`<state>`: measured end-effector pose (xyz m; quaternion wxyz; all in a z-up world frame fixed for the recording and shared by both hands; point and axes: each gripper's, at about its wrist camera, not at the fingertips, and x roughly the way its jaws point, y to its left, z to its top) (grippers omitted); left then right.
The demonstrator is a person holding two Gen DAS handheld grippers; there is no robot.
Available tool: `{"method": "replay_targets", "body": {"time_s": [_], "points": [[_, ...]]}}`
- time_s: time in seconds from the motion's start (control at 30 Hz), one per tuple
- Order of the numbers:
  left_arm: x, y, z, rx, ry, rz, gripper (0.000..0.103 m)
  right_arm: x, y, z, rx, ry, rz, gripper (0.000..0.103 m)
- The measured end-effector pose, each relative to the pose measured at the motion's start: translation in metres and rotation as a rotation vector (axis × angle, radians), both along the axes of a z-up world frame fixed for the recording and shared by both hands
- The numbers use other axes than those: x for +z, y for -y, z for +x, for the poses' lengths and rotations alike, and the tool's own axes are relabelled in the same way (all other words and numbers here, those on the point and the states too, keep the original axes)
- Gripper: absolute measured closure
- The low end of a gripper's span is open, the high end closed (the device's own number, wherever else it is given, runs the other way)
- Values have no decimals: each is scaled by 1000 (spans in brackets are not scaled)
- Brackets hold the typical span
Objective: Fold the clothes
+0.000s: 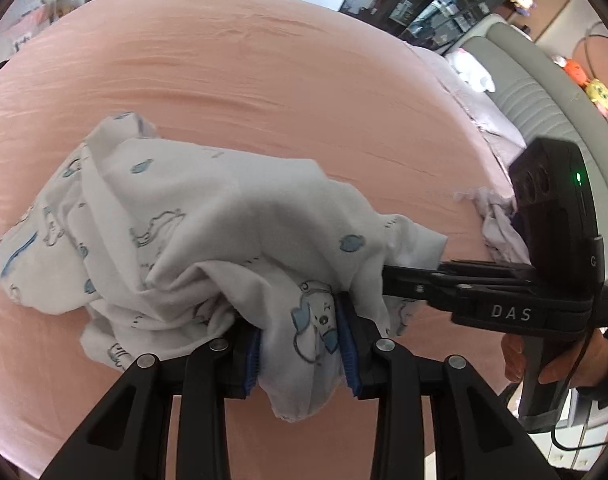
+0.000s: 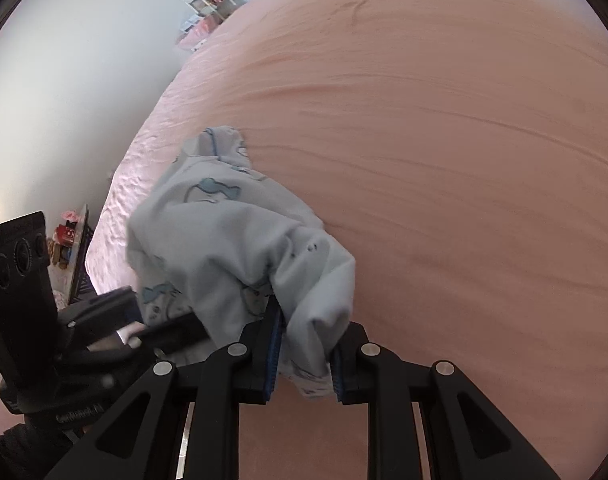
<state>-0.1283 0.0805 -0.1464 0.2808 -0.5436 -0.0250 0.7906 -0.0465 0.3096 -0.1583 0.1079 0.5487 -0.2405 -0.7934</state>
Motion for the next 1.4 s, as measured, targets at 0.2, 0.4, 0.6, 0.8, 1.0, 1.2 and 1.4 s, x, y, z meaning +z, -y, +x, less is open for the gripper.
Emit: {"method": "replay_targets", "body": {"time_s": [0.2, 0.4, 0.6, 0.8, 1.0, 1.2, 1.4], "points": [[13, 14, 6, -8, -63, -26, 39, -10, -3, 6, -6, 54, 58, 57], [27, 32, 26, 6, -288, -191, 29, 5, 3, 10, 30, 0, 174, 51], [22, 43, 44, -83, -408, -263, 28, 29, 10, 23, 77, -91, 297, 43], [8, 51, 44, -107, -306, -191, 28, 22, 48, 40, 292, -126, 486, 43], [-3, 56, 50, -110, -224, -117, 28, -6, 53, 41, 343, -33, 433, 43], [-7, 61, 56, -97, -197, -94, 28, -11, 39, 31, 256, -59, 345, 43], [-9, 57, 62, -105, -208, -105, 28, -12, 25, 14, 190, -42, 216, 56]]}}
